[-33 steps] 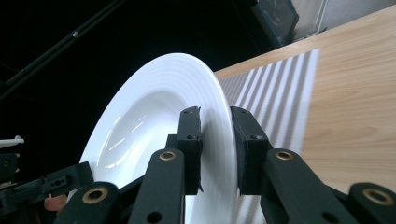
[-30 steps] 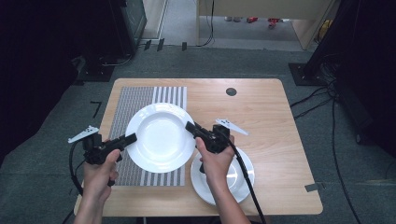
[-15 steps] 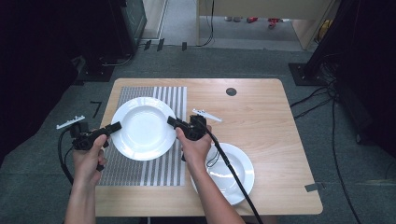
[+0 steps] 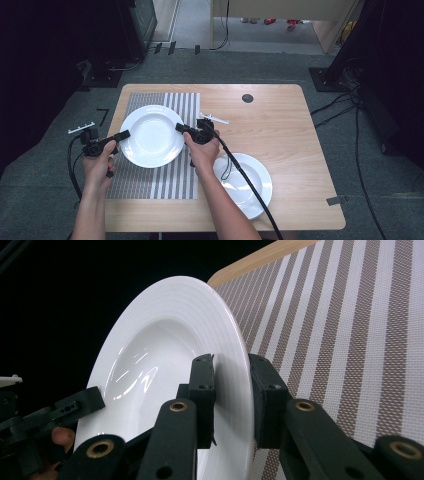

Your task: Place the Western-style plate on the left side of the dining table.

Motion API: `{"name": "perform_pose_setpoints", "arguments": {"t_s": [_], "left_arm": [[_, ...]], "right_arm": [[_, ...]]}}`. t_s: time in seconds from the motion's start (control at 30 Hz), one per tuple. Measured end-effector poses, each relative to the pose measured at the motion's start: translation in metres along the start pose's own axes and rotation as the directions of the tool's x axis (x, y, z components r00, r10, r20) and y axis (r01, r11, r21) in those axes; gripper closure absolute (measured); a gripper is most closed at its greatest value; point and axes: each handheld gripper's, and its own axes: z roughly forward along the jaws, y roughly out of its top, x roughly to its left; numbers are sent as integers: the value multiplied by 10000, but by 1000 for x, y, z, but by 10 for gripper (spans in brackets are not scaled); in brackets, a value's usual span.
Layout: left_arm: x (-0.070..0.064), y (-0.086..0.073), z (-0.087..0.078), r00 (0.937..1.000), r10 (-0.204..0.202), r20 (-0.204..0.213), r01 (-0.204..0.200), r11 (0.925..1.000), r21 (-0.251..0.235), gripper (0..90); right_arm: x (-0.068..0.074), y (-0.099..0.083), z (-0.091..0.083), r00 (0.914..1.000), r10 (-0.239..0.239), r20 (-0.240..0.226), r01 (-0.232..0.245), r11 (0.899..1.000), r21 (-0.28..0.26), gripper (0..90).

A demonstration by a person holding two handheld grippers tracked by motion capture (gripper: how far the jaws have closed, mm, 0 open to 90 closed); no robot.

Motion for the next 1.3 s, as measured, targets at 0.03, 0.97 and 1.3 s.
{"name": "perform_pose_setpoints", "arguments": {"t_s": [0.03,0.97,1.3], "left_arm": [[2,0,1,10000,-85,-36,85,10000,-4,745],[15,-9,51,9834,608,-1711,-541,9976,435,695],[10,-14,60,9600,1365,-2445,-1279,9905,508,660]], "right_arm": [[-1,0,3,10000,20,-15,-20,10000,22,759],[-32,2,43,9935,210,1114,-266,9985,483,736],[-35,-4,50,9879,-232,1533,162,9988,471,717]]}}
